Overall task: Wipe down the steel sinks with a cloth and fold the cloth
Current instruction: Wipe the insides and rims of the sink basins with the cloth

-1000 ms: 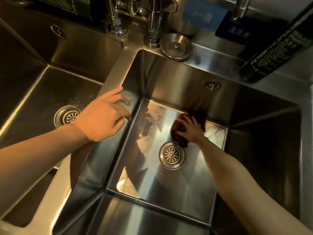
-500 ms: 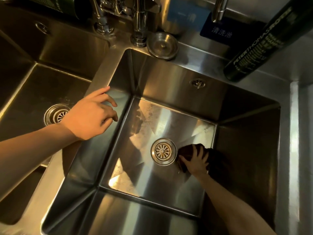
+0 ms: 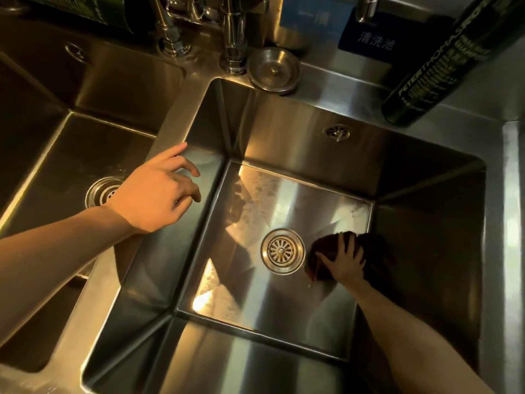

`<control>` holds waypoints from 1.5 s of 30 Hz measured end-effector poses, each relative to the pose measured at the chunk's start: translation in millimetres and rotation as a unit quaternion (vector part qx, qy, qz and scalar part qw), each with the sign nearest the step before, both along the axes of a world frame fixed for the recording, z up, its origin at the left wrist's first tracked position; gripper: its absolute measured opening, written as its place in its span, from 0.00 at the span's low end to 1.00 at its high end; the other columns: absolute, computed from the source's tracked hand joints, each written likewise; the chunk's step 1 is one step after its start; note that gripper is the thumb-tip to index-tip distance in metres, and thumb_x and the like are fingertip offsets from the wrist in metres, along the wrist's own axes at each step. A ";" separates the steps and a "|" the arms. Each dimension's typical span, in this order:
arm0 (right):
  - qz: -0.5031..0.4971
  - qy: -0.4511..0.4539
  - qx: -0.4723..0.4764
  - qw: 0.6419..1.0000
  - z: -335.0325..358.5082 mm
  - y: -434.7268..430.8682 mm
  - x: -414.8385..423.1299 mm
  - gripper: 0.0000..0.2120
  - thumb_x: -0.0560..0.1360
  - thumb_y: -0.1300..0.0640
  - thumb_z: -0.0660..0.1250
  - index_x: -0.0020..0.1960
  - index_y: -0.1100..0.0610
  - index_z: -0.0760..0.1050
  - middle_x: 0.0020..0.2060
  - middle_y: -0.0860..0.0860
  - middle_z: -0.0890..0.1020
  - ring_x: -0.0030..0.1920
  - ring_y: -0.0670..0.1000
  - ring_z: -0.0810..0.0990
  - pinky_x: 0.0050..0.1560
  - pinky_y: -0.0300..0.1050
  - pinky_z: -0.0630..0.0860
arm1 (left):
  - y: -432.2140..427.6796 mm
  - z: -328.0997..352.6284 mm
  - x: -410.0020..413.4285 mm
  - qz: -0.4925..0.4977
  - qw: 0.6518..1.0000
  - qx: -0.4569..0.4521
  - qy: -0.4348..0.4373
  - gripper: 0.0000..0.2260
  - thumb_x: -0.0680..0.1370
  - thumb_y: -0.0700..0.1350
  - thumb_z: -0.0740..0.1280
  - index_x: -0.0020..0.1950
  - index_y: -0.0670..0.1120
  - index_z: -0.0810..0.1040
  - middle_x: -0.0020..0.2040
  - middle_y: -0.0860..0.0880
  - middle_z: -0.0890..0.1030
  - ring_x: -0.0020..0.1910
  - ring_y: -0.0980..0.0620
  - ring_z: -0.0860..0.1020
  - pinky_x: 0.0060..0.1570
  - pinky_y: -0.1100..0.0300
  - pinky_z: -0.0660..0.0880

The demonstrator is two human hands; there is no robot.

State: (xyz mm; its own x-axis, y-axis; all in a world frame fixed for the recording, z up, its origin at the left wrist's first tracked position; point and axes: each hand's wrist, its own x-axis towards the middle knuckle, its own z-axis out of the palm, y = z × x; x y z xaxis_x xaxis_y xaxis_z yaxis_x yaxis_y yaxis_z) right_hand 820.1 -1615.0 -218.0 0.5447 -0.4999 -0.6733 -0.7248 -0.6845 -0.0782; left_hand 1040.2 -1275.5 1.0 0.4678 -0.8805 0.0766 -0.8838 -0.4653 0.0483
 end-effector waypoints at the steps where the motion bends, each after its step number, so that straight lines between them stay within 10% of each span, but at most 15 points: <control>1: -0.003 0.009 0.005 1.000 1.2 12.2 -17.5 0.44 0.74 0.34 0.59 0.77 0.51 0.39 0.77 0.55 0.41 0.75 0.65 0.43 0.72 0.64 0.47 | -0.1 -0.1 0.3 0.001 1.000 -0.002 0.000 0.18 0.72 0.47 0.54 0.39 0.48 0.85 0.40 0.47 0.83 0.52 0.49 0.78 0.74 0.61 0.44; 9: 0.032 0.121 0.027 0.992 13.3 88.7 -99.5 0.45 0.75 0.37 0.59 0.77 0.57 0.37 0.75 0.61 0.39 0.73 0.71 0.42 0.70 0.68 0.50 | -0.3 -1.7 0.7 0.004 1.000 -0.006 0.001 0.19 0.71 0.48 0.54 0.38 0.47 0.85 0.40 0.45 0.82 0.50 0.45 0.79 0.74 0.61 0.46; 14: 0.287 0.136 -0.005 0.948 10.0 100.9 -60.1 0.41 0.65 0.37 0.71 0.67 0.64 0.71 0.66 0.65 0.71 0.64 0.73 0.67 0.58 0.68 0.70 | -0.4 -1.5 1.3 -0.002 1.000 -0.008 -0.001 0.19 0.71 0.48 0.54 0.38 0.46 0.85 0.39 0.45 0.82 0.50 0.47 0.77 0.74 0.63 0.43; 17: 0.245 0.039 0.046 0.968 -5.2 69.4 -19.5 0.28 0.79 0.41 0.51 0.76 0.48 0.52 0.76 0.46 0.47 0.76 0.59 0.52 0.73 0.56 0.52 | 0.6 -3.7 1.8 -0.005 1.000 -0.024 -0.005 0.19 0.71 0.48 0.54 0.38 0.46 0.85 0.39 0.46 0.82 0.49 0.48 0.78 0.74 0.63 0.43; 19: 0.255 0.077 0.067 0.962 6.4 50.3 21.9 0.32 0.80 0.39 0.46 0.78 0.54 0.43 0.74 0.46 0.38 0.76 0.59 0.45 0.74 0.58 0.44 | 2.2 -2.7 1.7 0.002 1.000 -0.015 -0.013 0.19 0.71 0.48 0.54 0.39 0.46 0.85 0.40 0.46 0.83 0.49 0.46 0.79 0.73 0.65 0.42; 22: 0.323 -0.036 0.007 0.946 -6.1 38.1 45.7 0.39 0.79 0.44 0.56 0.75 0.67 0.40 0.75 0.64 0.43 0.74 0.67 0.43 0.73 0.65 0.44 | 1.5 -1.4 0.0 0.003 1.000 -0.004 -0.015 0.19 0.71 0.48 0.54 0.39 0.46 0.85 0.40 0.46 0.83 0.49 0.46 0.80 0.73 0.65 0.42; 28: 0.276 -0.010 0.033 0.961 1.4 56.2 -3.9 0.49 0.67 0.50 0.74 0.77 0.62 0.49 0.75 0.62 0.53 0.74 0.68 0.51 0.67 0.66 0.64 | -0.4 -1.3 1.3 -0.002 0.999 0.003 -0.033 0.19 0.71 0.47 0.54 0.37 0.46 0.84 0.38 0.46 0.82 0.49 0.46 0.79 0.73 0.64 0.41; 33: 0.204 0.055 -0.002 0.977 11.3 -21.0 29.7 0.50 0.73 0.40 0.66 0.77 0.56 0.35 0.76 0.55 0.39 0.74 0.67 0.41 0.72 0.64 0.48 | 2.0 -3.2 2.3 -0.001 0.999 0.008 -0.033 0.19 0.71 0.48 0.54 0.39 0.46 0.85 0.39 0.44 0.82 0.49 0.45 0.79 0.73 0.65 0.41; 45: -0.028 0.267 0.096 0.958 24.8 90.0 -105.2 0.64 0.65 0.35 0.72 0.73 0.61 0.27 0.73 0.62 0.34 0.74 0.67 0.41 0.73 0.57 0.50 | 0.4 4.1 -0.1 0.005 0.998 0.059 0.002 0.20 0.71 0.48 0.53 0.38 0.44 0.85 0.40 0.44 0.82 0.48 0.43 0.79 0.73 0.64 0.41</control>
State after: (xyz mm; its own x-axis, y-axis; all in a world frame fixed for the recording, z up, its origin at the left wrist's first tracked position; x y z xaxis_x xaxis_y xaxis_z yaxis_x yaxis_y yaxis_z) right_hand 714.9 -1525.1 -193.2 0.0733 -0.3561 -0.9316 -0.7314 -0.6542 0.1925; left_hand 1040.1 -1275.1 5.0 0.4773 -0.8783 -0.0293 -0.8787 -0.4774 -0.0036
